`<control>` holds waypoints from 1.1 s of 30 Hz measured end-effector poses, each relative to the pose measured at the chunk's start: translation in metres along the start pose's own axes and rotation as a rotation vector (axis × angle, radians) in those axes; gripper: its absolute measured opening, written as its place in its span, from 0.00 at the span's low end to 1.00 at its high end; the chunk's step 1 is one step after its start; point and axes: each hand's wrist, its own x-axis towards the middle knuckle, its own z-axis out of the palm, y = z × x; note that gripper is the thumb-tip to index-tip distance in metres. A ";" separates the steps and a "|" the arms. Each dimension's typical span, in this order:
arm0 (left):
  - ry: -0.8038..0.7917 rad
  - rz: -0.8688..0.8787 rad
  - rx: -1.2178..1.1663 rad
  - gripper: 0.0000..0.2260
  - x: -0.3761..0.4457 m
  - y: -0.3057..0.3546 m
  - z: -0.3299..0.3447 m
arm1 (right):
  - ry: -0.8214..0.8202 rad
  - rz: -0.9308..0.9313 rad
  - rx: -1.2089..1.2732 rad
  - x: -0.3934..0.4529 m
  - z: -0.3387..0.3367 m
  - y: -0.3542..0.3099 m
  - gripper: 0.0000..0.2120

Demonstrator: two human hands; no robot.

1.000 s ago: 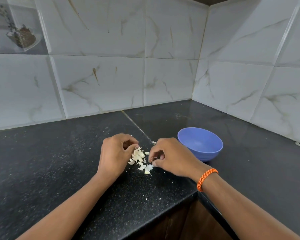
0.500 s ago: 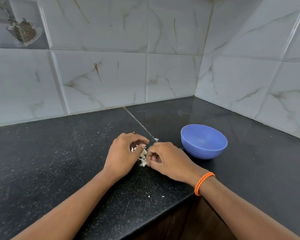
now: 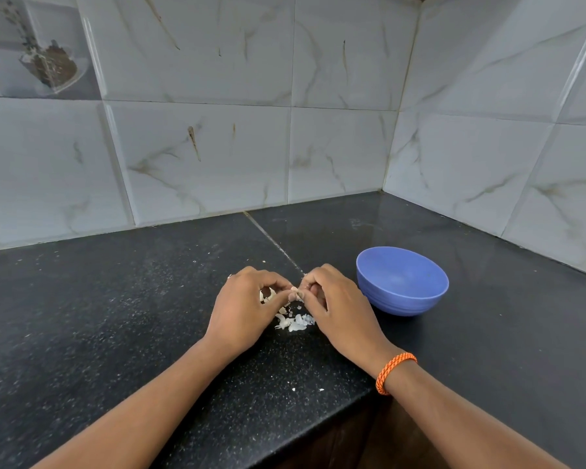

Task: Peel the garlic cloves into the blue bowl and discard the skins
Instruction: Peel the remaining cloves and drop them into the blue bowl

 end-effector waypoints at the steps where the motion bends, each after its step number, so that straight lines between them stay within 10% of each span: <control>1: 0.003 0.001 0.005 0.02 0.000 0.000 0.000 | 0.017 0.004 0.037 -0.001 0.001 0.000 0.02; 13: 0.032 0.059 0.058 0.03 -0.003 0.010 -0.001 | 0.047 0.166 0.779 0.000 0.000 -0.004 0.05; 33: 0.017 -0.030 0.037 0.08 -0.004 0.018 -0.001 | 0.083 0.161 0.702 0.000 0.005 -0.003 0.07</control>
